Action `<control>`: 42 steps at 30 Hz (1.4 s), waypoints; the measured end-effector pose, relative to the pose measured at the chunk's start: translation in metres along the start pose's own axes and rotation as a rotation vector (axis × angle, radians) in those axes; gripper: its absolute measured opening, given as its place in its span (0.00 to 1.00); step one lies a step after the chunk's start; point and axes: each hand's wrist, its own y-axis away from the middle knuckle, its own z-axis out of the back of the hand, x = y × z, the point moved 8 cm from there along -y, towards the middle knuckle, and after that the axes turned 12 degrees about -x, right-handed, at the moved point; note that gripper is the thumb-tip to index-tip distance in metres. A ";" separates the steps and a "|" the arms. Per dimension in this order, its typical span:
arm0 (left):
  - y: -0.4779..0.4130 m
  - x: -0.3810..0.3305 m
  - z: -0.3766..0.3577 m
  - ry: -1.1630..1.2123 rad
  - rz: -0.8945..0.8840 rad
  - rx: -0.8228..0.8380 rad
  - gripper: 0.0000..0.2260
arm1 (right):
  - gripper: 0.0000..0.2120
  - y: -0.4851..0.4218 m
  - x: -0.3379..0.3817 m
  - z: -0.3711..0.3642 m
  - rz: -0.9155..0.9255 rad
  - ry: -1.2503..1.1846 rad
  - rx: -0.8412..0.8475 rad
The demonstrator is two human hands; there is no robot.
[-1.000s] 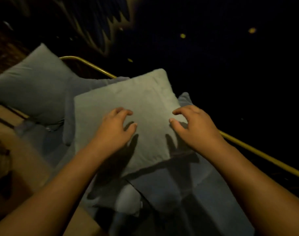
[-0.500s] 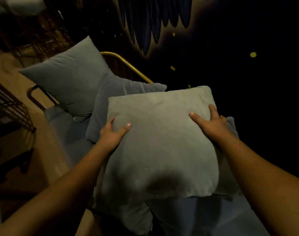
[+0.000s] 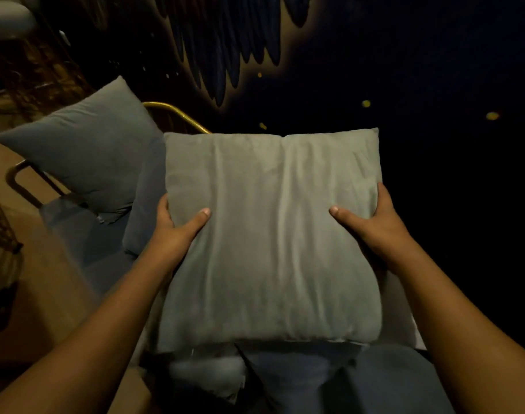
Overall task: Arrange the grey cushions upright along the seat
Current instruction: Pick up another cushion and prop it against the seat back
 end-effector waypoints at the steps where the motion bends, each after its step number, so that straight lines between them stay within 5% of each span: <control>1: 0.010 -0.007 -0.007 0.001 -0.005 0.002 0.38 | 0.57 0.010 -0.002 0.021 0.012 -0.019 -0.035; 7: 0.106 -0.038 -0.086 0.032 -0.098 0.228 0.33 | 0.62 0.074 -0.059 0.144 -0.032 -0.014 -0.233; 15: 0.296 -0.024 -0.238 -0.226 -0.294 0.697 0.56 | 0.70 0.182 -0.211 0.328 -0.259 0.145 -0.457; 22: 0.428 -0.010 -0.337 -0.256 -0.403 0.923 0.48 | 0.67 0.235 -0.306 0.442 -0.302 0.086 -0.596; 31: 0.560 0.052 -0.443 -0.267 -0.426 0.934 0.47 | 0.64 0.282 -0.436 0.532 -0.355 0.073 -0.778; 38: 0.587 0.100 -0.479 -0.321 -0.478 0.787 0.45 | 0.64 0.271 -0.514 0.540 -0.373 0.033 -0.844; 42: 0.594 0.137 -0.493 -0.379 -0.461 0.853 0.42 | 0.64 0.266 -0.550 0.526 -0.401 0.051 -0.805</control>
